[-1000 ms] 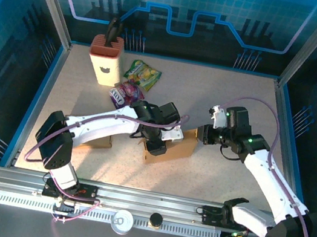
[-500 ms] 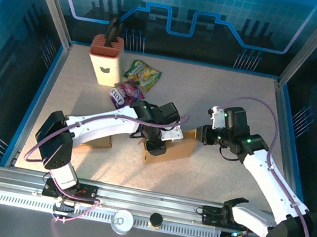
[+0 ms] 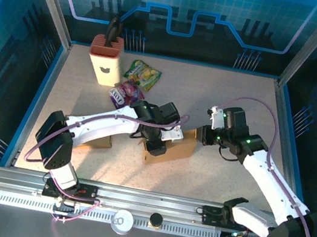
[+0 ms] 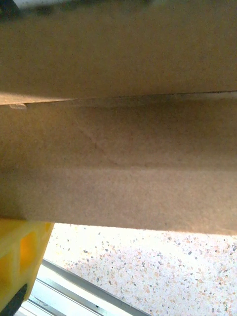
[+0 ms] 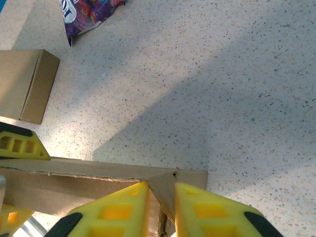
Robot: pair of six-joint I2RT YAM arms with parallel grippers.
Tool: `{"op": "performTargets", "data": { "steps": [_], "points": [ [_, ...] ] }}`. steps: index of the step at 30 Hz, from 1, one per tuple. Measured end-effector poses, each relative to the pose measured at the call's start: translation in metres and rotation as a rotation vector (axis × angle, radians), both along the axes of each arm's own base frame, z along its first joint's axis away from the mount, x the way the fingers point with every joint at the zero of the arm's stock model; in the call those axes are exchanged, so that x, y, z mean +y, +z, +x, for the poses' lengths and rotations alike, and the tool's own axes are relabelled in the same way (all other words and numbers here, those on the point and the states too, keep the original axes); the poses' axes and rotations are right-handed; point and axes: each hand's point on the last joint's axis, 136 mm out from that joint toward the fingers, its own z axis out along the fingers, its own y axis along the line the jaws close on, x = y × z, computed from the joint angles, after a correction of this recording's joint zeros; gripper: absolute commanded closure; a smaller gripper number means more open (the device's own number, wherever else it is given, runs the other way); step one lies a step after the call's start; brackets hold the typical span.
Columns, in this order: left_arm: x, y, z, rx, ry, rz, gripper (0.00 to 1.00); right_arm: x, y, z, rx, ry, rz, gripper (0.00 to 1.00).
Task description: Fold the paper box
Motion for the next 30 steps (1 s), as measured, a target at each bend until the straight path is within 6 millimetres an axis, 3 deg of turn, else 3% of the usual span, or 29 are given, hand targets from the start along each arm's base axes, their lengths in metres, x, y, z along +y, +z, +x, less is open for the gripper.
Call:
{"op": "performTargets", "data": {
  "steps": [11,30],
  "points": [
    [0.0,0.0,0.0,-0.001,0.0,-0.001,0.55,0.003,0.001,-0.003,-0.046,-0.014,-0.068,0.99],
    [0.002,0.0,0.004,0.007,0.015,-0.009,0.52,0.002,-0.007,-0.012,-0.153,-0.091,-0.102,1.0]
  ]
}}
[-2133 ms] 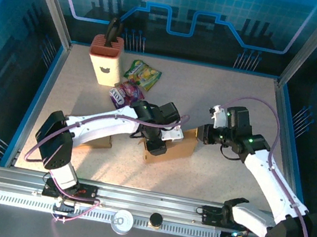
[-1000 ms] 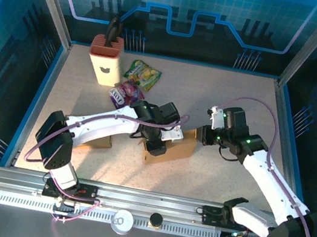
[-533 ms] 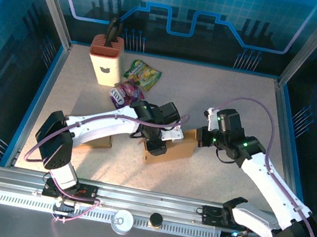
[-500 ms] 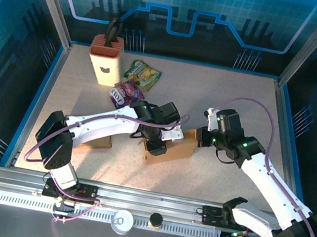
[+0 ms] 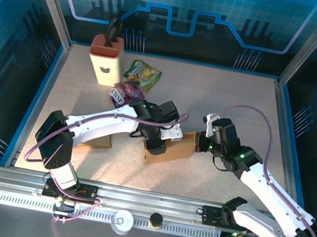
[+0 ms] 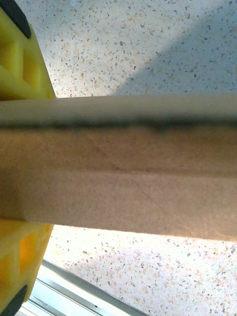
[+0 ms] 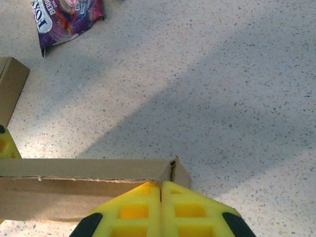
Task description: Fold the paper box
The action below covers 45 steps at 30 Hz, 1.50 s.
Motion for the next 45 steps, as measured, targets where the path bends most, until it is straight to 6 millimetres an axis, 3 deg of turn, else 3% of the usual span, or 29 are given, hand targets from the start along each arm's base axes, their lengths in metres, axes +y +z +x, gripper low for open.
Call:
{"op": "performTargets", "data": {
  "steps": [9,17,22,26,30,39,45],
  "points": [
    [0.0,0.007,0.006,-0.033,0.026,-0.042,0.43,-0.001,0.0,-0.001,-0.019,-0.017,-0.016,1.0],
    [0.01,0.033,0.001,-0.11,0.082,-0.138,0.39,-0.002,0.0,-0.002,-0.008,-0.044,-0.011,1.0],
    [0.021,0.05,0.001,-0.167,0.165,-0.183,0.4,0.001,0.001,-0.003,-0.004,-0.05,-0.01,1.0],
    [0.038,0.071,0.002,-0.222,0.286,-0.225,0.5,0.003,0.002,-0.004,0.012,-0.053,-0.013,1.0],
    [0.055,0.083,-0.003,-0.23,0.414,-0.253,0.52,0.004,0.003,-0.005,0.026,-0.056,-0.02,1.0],
    [0.083,0.05,-0.019,-0.164,0.574,-0.153,0.55,0.004,0.003,-0.006,0.037,-0.067,-0.024,1.0],
    [0.086,0.05,-0.016,-0.177,0.606,-0.15,0.58,0.004,0.003,-0.005,0.039,-0.069,-0.023,1.0]
  ]
}}
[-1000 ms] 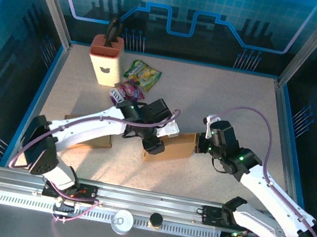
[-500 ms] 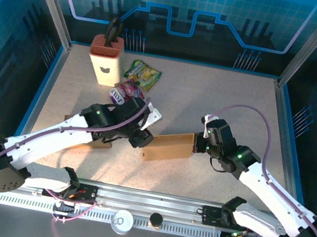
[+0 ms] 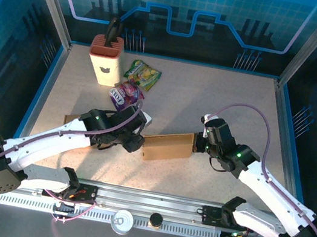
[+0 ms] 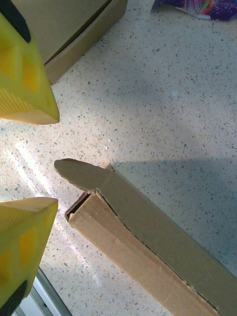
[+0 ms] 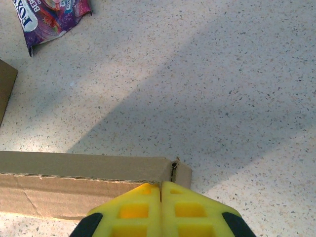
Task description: Fold the paper box
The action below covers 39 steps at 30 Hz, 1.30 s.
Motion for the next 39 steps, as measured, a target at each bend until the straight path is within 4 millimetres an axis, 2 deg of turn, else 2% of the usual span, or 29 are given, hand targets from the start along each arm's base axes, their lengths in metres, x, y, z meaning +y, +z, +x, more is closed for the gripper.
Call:
{"op": "performTargets", "data": {
  "steps": [31,39],
  "points": [
    [-0.015,-0.002,0.012,-0.017,0.013,-0.035,0.95,0.0,0.0,0.0,0.001,-0.003,0.002,1.0],
    [-0.019,0.0,0.014,-0.002,0.087,-0.091,1.0,-0.001,0.0,0.0,-0.001,-0.02,0.0,1.0]
  ]
}}
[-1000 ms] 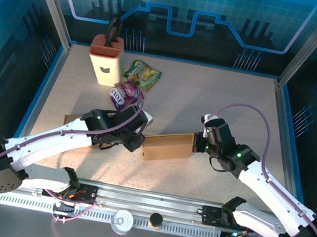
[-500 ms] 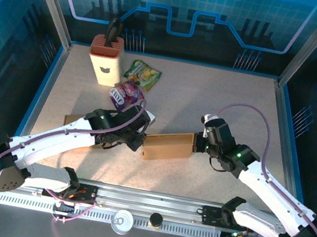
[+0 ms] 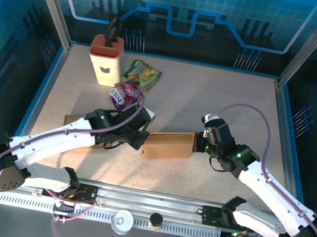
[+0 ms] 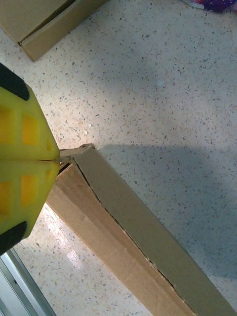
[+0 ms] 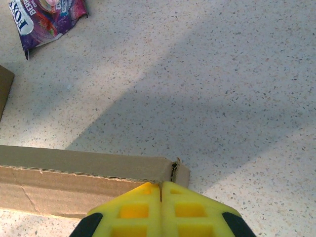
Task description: Fold the paper box
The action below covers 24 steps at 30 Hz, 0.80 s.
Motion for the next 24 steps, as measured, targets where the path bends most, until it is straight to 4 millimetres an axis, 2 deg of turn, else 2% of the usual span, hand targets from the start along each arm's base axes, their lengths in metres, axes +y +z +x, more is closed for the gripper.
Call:
{"op": "performTargets", "data": {
  "steps": [13,17,24],
  "points": [
    [-0.0049,0.0004,0.0009,0.059,0.153,-0.103,1.0,-0.0001,0.0003,-0.0042,-0.013,-0.02,-0.024,1.0],
    [-0.0061,-0.0051,0.0022,0.071,0.196,-0.131,1.0,0.0,0.0003,-0.0049,-0.016,-0.028,-0.028,1.0],
    [-0.0086,-0.0059,0.0079,0.046,0.246,-0.194,1.0,-0.0019,0.0003,-0.0045,-0.019,-0.044,-0.033,1.0]
  ]
}}
